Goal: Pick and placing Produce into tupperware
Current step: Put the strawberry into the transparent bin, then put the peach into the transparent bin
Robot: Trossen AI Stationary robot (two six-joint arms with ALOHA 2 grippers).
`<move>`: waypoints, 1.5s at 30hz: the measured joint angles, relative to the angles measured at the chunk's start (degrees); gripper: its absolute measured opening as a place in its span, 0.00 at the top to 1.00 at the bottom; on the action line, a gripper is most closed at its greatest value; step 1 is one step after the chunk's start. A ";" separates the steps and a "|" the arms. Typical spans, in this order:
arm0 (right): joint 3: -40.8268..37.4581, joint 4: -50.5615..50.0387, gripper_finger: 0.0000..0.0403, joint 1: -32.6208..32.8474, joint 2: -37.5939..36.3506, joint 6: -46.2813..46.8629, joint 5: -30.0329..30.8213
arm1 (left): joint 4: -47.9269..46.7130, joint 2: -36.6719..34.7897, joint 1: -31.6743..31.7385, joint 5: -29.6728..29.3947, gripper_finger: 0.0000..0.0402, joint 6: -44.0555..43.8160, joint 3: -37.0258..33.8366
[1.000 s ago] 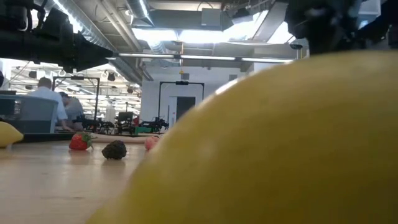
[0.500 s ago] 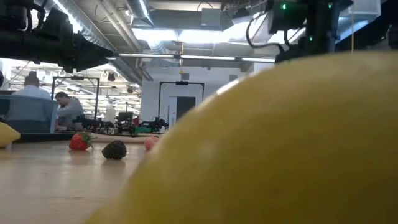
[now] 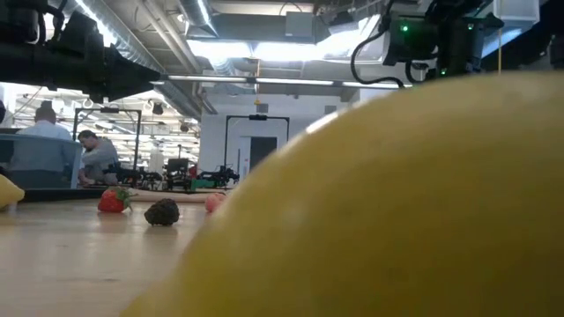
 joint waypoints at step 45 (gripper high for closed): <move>49.13 -19.35 0.27 -27.45 26.44 -35.83 -9.84 | 0.00 0.00 0.02 0.00 0.28 0.09 0.00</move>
